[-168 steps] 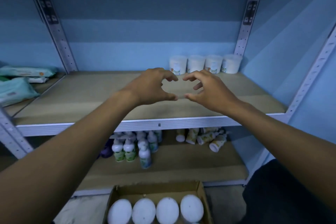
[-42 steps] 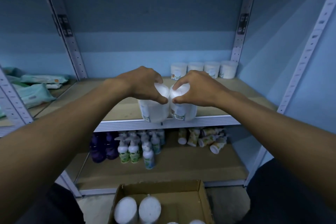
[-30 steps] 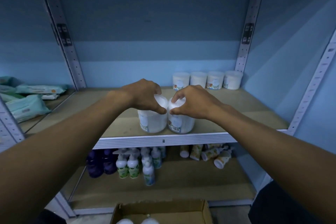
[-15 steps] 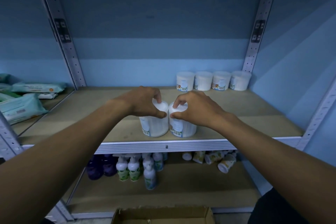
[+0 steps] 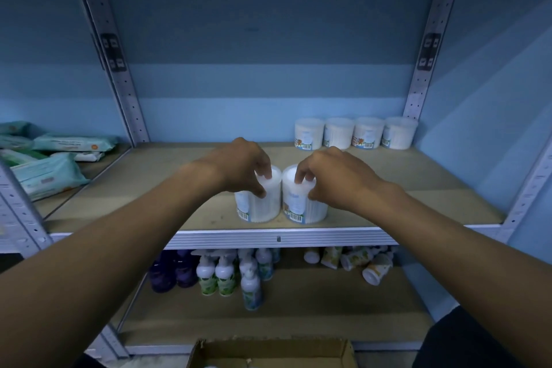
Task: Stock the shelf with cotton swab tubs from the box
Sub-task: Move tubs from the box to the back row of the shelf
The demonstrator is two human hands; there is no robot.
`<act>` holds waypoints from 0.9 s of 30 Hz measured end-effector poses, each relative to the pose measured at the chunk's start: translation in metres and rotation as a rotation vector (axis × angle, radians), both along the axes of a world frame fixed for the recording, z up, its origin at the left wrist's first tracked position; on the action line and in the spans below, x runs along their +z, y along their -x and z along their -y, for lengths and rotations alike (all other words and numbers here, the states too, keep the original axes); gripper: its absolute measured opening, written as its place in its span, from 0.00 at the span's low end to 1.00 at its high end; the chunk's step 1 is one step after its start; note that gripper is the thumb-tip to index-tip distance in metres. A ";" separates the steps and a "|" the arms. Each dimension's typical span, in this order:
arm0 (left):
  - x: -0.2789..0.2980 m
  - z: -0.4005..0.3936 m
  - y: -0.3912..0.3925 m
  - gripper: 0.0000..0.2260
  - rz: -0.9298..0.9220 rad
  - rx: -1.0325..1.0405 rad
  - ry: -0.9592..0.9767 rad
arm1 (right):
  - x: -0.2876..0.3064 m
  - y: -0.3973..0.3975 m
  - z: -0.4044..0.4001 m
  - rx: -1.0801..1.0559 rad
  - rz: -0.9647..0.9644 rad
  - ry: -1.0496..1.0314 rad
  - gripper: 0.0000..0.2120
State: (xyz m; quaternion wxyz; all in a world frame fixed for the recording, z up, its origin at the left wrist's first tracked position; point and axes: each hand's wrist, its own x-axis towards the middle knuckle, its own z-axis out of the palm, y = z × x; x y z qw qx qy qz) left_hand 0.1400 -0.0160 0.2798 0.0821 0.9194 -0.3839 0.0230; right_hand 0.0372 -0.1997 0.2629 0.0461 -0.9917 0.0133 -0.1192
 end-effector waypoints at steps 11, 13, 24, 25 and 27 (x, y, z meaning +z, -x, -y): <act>-0.005 0.008 -0.014 0.16 0.017 0.031 0.021 | -0.008 -0.018 0.001 0.009 0.074 0.052 0.19; -0.006 0.009 -0.020 0.16 0.028 0.040 0.029 | -0.009 -0.024 0.002 0.011 0.084 0.066 0.19; -0.012 0.005 -0.060 0.16 0.068 0.037 0.069 | -0.015 -0.079 0.008 0.014 0.111 0.071 0.19; -0.012 0.005 -0.064 0.16 0.072 0.045 0.069 | -0.015 -0.085 0.009 0.013 0.109 0.070 0.19; -0.012 0.007 -0.072 0.15 0.067 0.073 0.061 | -0.015 -0.096 0.010 0.009 0.102 0.071 0.19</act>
